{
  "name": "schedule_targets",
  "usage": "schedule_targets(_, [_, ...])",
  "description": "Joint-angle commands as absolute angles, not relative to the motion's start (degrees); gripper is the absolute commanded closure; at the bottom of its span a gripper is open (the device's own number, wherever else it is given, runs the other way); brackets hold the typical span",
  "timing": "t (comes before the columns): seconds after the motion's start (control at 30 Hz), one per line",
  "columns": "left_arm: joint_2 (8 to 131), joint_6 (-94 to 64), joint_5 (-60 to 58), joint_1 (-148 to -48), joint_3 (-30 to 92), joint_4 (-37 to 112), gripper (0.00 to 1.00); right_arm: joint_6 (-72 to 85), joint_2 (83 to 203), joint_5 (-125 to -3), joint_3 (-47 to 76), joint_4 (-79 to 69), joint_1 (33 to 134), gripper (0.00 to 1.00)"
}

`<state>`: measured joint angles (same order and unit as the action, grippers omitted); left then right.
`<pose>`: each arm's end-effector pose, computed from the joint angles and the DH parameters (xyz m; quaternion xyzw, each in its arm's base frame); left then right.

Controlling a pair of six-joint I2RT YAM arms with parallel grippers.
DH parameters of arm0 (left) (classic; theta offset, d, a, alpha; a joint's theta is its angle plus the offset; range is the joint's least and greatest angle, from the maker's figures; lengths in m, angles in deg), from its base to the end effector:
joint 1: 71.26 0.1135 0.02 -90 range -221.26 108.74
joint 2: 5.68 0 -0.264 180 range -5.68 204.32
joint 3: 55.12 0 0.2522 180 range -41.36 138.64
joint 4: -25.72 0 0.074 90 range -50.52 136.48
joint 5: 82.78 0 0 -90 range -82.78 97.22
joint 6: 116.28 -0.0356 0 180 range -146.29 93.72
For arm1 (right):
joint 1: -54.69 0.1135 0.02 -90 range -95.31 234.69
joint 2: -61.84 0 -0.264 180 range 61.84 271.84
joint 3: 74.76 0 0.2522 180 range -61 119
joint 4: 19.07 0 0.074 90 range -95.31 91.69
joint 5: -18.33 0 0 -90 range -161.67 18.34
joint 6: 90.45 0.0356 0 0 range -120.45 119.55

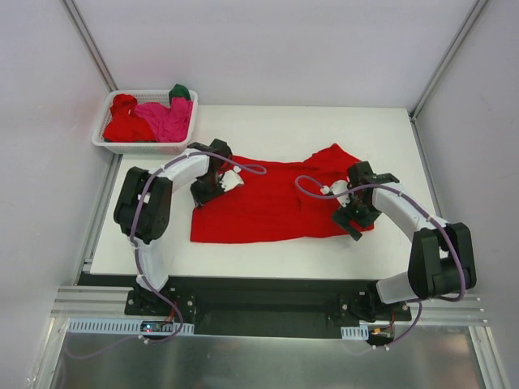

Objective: Fold and stack the t-shirts

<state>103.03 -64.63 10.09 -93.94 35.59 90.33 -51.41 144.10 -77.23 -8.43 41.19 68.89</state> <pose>0.3316 -0.1366 0.1770 0.5052 0.8603 0.0335 0.0604 0.2462 0.0587 0.1996 -0.5290 0.8387 -0.0836 0.0988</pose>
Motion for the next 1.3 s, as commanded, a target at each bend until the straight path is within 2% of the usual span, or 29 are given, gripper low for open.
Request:
schedule_targets(0.0, [105.1, -66.4, 12.4, -92.8, 38.7, 90.1, 1.0, -50.2, 141.7, -77.9, -8.8, 40.7, 69.2, 0.04])
schedule_targets(0.5, [109.1, -67.7, 14.2, -92.3, 42.0, 89.6, 1.0, -50.2, 141.6, -77.5, -8.7, 40.6, 69.2, 0.04])
schedule_targets(0.53, [109.1, -67.5, 14.0, -92.2, 41.8, 89.7, 0.97, -50.3, 141.6, -77.5, -8.7, 40.7, 69.2, 0.04])
schedule_targets(0.57, [109.1, -67.4, 13.9, -92.3, 41.2, 89.7, 0.91, -50.3, 141.7, -77.3, -8.7, 40.6, 69.2, 0.04])
schedule_targets(0.6, [109.0, -67.2, 14.0, -92.4, 40.8, 89.8, 0.61, -50.4, 141.7, -77.3, -8.7, 40.7, 69.2, 0.04])
schedule_targets(0.67, [108.7, -67.2, 14.2, -92.4, 39.3, 89.7, 0.31, -50.5, 142.0, -77.2, -8.6, 40.7, 69.2, 0.04])
schedule_targets(0.7, [108.4, -67.2, 14.2, -92.4, 38.9, 89.7, 0.12, -50.3, 142.1, -77.4, -8.5, 40.5, 69.2, 0.04])
schedule_targets(0.73, [107.4, -67.0, 14.1, -92.4, 37.9, 89.7, 0.01, -50.3, 142.3, -77.5, -8.4, 40.3, 69.2, 0.03])
schedule_targets(0.97, [97.4, -62.6, 13.2, -93.1, 36.4, 90.7, 0.01, -49.1, 144.3, -80.1, -6.1, 38.2, 68.4, 0.03])
schedule_targets(1.27, [88.5, -61.2, 9.1, -96.9, 26.4, 91.8, 0.01, -47.5, 152.7, -80.4, 0.1, 38.9, 66.5, 0.02])
